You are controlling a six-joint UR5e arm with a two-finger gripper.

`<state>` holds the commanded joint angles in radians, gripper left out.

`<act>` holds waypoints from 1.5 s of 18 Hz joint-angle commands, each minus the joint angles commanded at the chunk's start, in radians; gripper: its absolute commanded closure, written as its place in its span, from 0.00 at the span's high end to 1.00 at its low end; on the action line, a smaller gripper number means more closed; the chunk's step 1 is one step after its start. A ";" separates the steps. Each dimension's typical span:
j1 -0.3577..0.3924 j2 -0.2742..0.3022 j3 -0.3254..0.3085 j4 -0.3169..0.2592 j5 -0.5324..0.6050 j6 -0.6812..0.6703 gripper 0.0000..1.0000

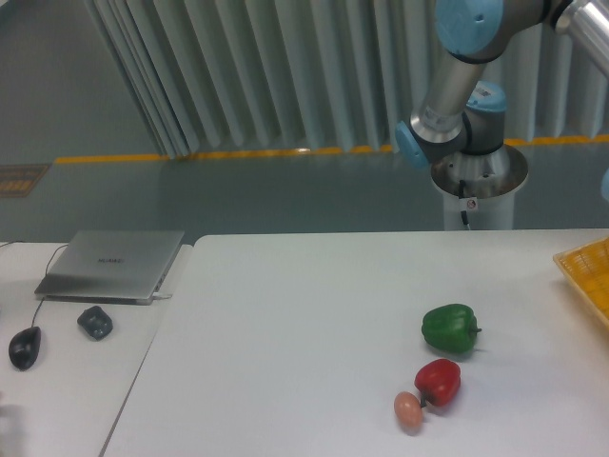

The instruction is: Place the triangular bread on the table

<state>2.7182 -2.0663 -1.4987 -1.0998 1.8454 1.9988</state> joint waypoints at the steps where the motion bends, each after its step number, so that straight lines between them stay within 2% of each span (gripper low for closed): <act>1: 0.000 0.000 0.000 0.000 0.000 0.000 0.94; 5: -0.002 0.005 -0.002 -0.002 0.000 0.000 0.94; 12: 0.002 0.003 -0.048 0.000 0.005 -0.003 0.93; 13: 0.002 0.002 -0.040 -0.002 0.014 -0.003 0.75; 14: 0.002 0.003 -0.037 -0.003 0.035 -0.005 0.42; 15: 0.002 0.005 -0.029 -0.006 0.052 -0.005 0.28; 18: 0.000 0.002 0.011 -0.090 0.061 -0.005 0.22; 20: 0.000 0.003 0.018 -0.106 0.061 -0.006 0.18; 21: -0.002 0.002 0.017 -0.107 0.061 -0.024 0.02; 24: -0.002 0.006 0.028 -0.120 0.060 -0.034 0.02; 27: -0.006 0.006 0.087 -0.199 0.043 -0.072 0.02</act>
<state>2.7121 -2.0601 -1.4115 -1.2991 1.8884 1.9268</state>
